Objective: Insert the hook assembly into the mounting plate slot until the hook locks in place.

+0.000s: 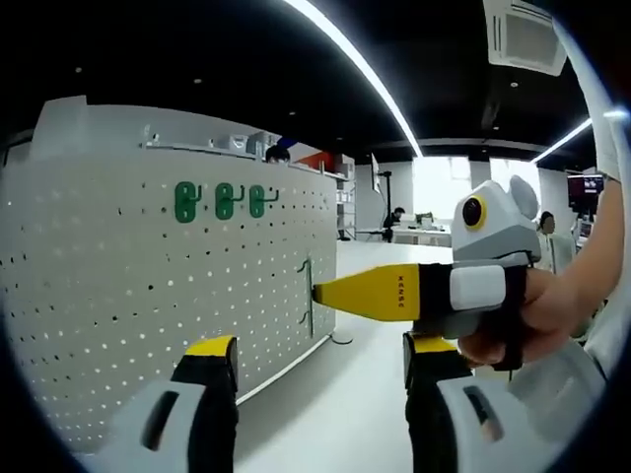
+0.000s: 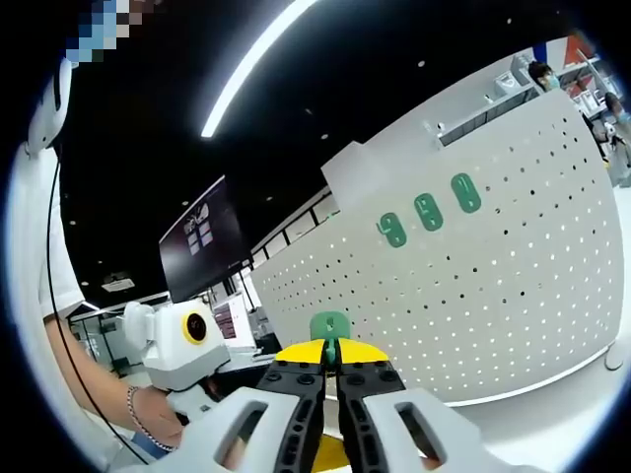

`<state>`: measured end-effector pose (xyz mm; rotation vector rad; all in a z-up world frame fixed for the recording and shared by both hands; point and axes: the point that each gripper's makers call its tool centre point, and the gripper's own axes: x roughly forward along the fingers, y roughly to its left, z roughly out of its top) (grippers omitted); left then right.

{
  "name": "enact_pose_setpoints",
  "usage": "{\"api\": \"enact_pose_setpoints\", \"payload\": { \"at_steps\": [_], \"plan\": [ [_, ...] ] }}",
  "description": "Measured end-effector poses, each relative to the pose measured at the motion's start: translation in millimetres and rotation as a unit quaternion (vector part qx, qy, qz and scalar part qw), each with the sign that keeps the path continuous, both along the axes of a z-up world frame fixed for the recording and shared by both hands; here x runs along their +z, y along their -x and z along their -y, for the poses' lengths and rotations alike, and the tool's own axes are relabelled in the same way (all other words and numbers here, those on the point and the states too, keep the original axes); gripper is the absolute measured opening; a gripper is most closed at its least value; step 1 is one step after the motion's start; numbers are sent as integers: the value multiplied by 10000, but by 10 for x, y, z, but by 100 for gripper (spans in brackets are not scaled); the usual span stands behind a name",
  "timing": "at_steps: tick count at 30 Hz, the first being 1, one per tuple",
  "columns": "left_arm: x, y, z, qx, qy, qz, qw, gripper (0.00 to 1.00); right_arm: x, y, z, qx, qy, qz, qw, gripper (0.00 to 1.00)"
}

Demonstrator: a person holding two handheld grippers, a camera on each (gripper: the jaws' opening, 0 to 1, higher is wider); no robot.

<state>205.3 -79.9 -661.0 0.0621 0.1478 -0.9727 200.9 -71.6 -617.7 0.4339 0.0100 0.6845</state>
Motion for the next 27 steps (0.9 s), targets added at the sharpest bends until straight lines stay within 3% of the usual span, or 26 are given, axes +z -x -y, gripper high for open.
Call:
{"api": "enact_pose_setpoints", "payload": {
  "at_steps": [3,10,18,22,25,27],
  "plan": [
    [-39,9,9,-2,-21,-70,10000,87,-4,2,-1,2,-5,-17,10000,0],
    [-50,-14,-30,116,-145,15,9998,92,7,3,-18,21,2,-18,10000,0],
    [-84,-59,-79,235,-192,-73,9995,92,-1,-3,-25,14,48,-11,10000,0],
    [-102,-63,-88,252,-192,-96,9995,91,-11,-49,90,-385,573,111,9976,0],
    [-129,-52,-84,239,-243,-109,9994,91,-17,-69,147,-666,1332,360,9882,0],
    [-134,-47,-84,235,-245,-113,9994,91,-10,-77,163,-756,1538,436,9842,0]
  ]
}}
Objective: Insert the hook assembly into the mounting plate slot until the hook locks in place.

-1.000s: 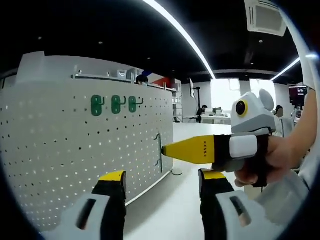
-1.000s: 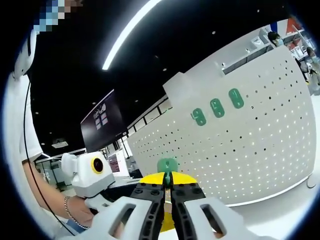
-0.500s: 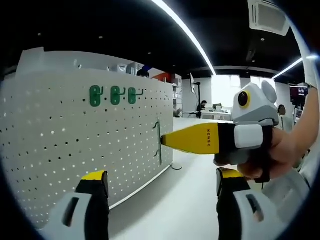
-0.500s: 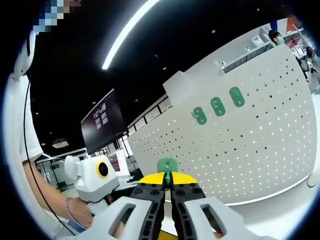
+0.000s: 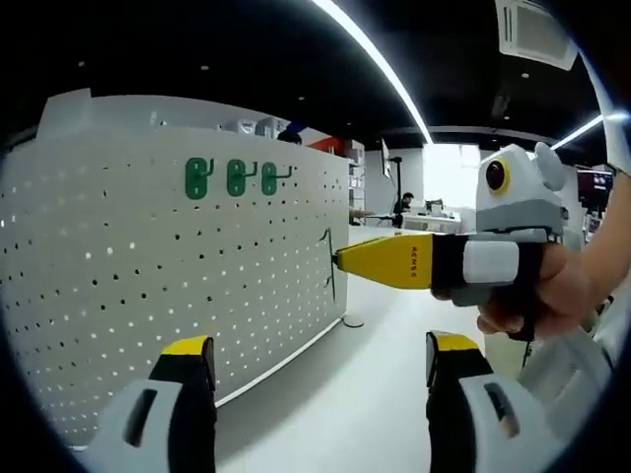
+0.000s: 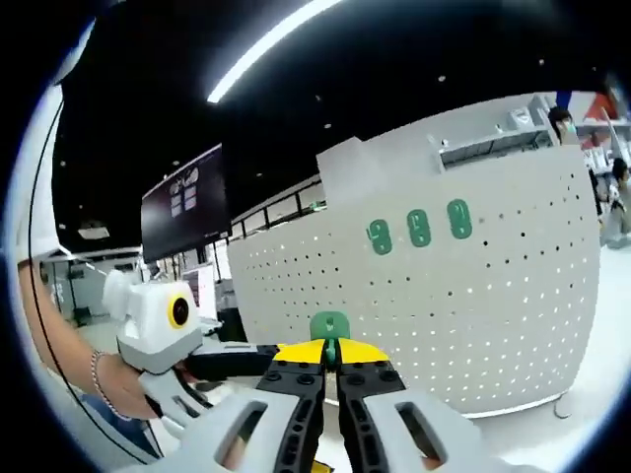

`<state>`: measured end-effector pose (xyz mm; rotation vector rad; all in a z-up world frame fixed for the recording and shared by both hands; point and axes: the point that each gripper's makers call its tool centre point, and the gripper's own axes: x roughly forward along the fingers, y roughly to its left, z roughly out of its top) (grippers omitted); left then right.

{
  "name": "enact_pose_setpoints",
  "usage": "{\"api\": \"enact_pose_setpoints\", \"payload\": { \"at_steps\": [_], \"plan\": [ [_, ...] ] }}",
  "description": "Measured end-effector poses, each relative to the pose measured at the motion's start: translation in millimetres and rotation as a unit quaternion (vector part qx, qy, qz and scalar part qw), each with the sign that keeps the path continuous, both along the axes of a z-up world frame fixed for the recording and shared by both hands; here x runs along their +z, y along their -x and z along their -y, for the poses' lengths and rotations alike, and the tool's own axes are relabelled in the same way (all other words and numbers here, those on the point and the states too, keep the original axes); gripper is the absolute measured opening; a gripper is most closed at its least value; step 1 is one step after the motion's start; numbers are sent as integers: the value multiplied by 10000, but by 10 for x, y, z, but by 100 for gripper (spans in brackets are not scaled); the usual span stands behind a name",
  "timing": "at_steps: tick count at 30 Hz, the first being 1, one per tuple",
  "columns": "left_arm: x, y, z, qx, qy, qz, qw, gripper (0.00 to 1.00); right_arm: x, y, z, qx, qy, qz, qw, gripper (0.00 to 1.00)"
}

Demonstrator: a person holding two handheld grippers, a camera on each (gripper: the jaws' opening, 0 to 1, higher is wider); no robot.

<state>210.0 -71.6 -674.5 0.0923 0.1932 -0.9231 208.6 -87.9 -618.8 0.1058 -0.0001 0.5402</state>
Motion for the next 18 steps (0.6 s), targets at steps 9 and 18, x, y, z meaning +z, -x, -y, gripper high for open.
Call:
{"api": "enact_pose_setpoints", "payload": {
  "at_steps": [9,18],
  "plan": [
    [-3,-1,3,6,12,-23,10000,90,-26,-43,65,-267,325,-12,9991,0],
    [-13,10,-16,14,59,-84,9999,89,12,-125,165,-396,189,-70,9990,0]
  ]
}}
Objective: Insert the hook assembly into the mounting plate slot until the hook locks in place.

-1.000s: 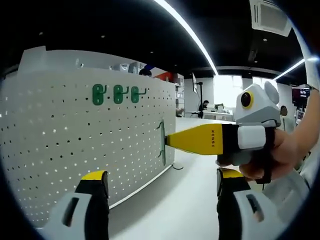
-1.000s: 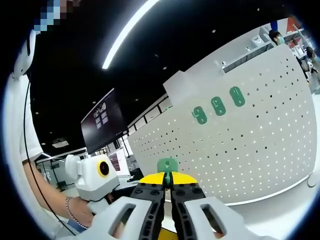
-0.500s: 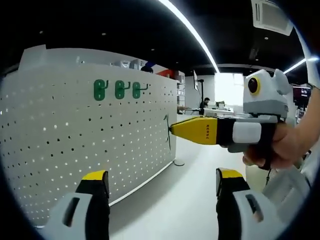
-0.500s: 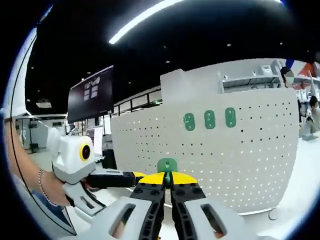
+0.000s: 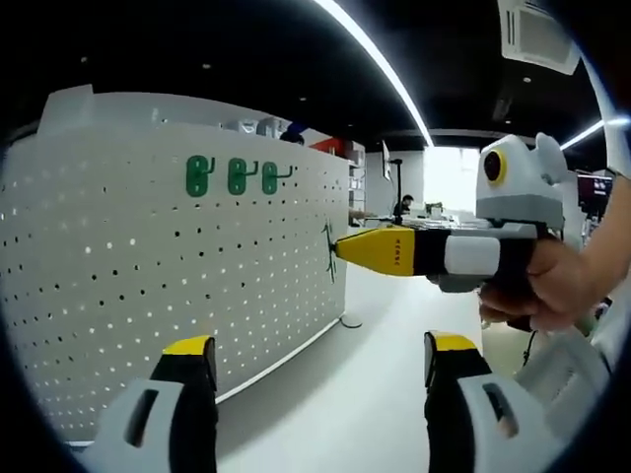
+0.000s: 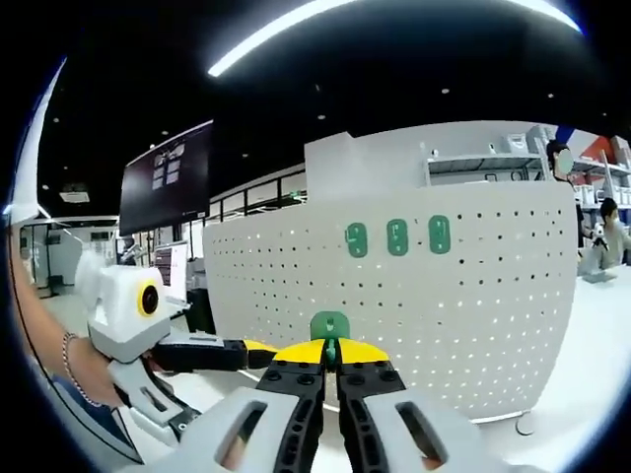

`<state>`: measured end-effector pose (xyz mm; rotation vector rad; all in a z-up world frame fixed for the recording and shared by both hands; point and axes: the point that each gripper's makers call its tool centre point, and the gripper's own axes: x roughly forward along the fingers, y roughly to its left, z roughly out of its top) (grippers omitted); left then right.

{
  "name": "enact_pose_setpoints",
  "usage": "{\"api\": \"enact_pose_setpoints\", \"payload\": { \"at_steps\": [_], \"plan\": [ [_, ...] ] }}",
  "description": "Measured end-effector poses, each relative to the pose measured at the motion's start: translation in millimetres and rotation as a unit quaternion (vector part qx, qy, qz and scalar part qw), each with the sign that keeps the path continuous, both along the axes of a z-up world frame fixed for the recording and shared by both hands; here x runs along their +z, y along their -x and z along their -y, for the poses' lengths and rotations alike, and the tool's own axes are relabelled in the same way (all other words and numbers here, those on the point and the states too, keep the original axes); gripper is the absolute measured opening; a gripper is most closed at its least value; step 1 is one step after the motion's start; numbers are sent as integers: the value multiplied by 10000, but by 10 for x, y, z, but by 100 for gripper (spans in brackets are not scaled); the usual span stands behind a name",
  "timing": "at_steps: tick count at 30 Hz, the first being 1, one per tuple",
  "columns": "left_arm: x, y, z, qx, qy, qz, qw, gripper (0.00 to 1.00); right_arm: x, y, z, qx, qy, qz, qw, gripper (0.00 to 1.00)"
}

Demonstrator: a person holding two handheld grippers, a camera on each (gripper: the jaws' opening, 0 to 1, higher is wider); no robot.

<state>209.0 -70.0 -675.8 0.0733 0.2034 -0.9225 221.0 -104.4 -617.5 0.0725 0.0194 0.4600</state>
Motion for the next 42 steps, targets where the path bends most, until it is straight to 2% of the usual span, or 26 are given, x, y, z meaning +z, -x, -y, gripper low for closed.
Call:
{"api": "enact_pose_setpoints", "payload": {
  "at_steps": [6,13,22,42],
  "plan": [
    [11,-16,-42,52,15,6,10000,89,63,-84,114,-175,-111,20,9998,0],
    [10,-44,-208,210,9,16,9998,88,140,-172,196,-279,-137,72,9995,0],
    [20,-24,-316,316,44,15,9995,88,212,-285,259,-336,-175,117,9992,0],
    [-26,61,-461,431,-3,6,9991,87,428,-624,731,-856,-233,299,9956,0]
  ]
}}
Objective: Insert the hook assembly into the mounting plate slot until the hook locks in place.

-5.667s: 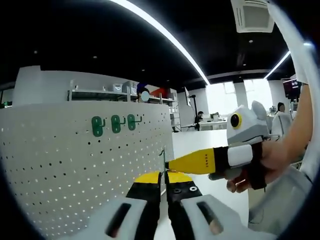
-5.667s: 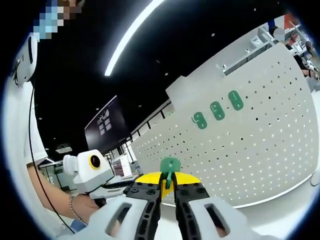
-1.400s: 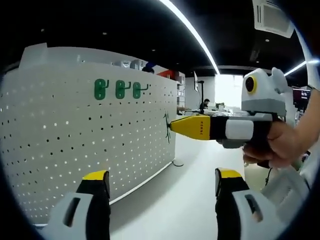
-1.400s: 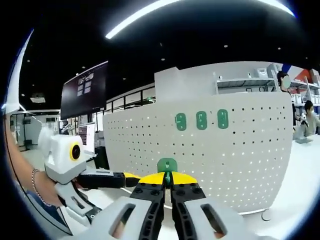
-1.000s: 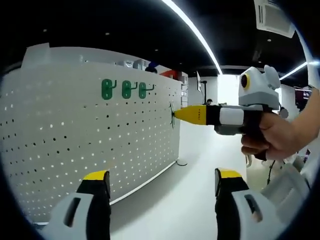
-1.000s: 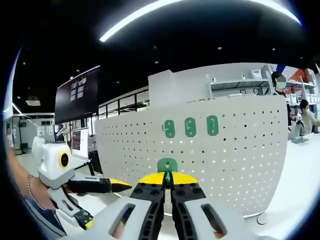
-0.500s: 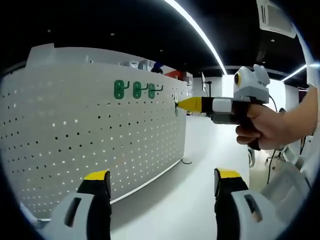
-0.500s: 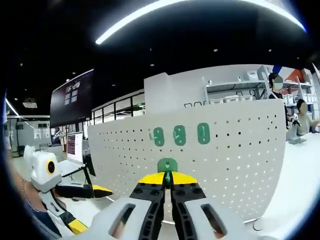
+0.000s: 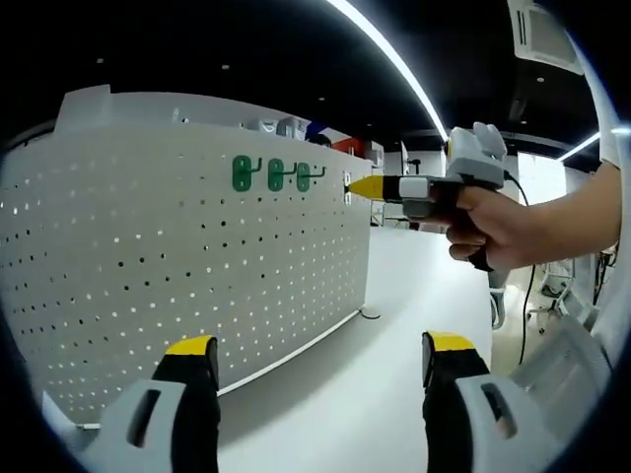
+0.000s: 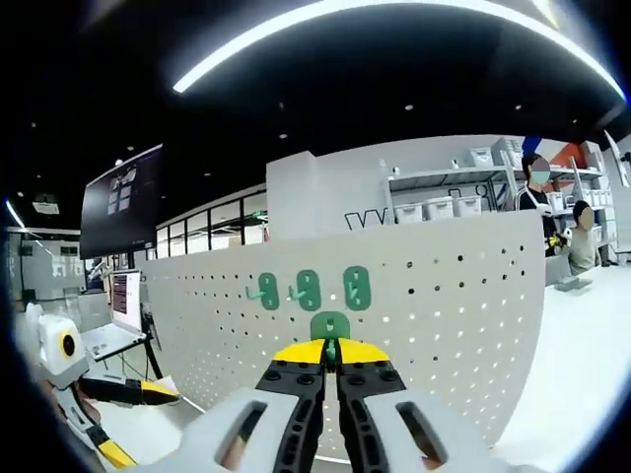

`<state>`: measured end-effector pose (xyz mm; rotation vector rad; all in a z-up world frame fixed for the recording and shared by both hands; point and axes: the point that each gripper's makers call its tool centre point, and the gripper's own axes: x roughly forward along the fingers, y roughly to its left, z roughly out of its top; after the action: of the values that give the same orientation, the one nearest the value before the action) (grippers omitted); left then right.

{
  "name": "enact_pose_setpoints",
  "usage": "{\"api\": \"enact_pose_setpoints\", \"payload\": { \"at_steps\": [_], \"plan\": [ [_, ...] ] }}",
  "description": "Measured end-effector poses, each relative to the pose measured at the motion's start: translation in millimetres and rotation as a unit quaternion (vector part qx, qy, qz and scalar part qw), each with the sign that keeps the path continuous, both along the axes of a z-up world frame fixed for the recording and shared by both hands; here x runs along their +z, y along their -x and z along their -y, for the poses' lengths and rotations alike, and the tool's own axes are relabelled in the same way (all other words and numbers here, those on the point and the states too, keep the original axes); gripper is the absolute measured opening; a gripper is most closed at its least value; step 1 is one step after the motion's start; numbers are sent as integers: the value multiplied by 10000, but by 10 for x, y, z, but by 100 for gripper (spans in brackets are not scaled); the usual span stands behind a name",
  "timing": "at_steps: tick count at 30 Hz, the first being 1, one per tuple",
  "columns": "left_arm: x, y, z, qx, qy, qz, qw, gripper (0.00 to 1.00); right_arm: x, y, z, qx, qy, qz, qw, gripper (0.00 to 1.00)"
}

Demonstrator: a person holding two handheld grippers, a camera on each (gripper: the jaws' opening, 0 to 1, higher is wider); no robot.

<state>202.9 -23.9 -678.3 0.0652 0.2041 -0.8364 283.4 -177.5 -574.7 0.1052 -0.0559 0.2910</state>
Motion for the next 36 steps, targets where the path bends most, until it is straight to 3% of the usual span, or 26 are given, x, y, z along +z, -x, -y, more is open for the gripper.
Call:
{"api": "enact_pose_setpoints", "payload": {
  "at_steps": [18,36],
  "plan": [
    [-19,37,-58,60,10,-68,10000,87,110,-192,262,-294,-4,133,9995,0],
    [-41,76,-122,126,-18,-102,9999,87,249,-417,445,-449,219,388,9980,0]
  ]
}}
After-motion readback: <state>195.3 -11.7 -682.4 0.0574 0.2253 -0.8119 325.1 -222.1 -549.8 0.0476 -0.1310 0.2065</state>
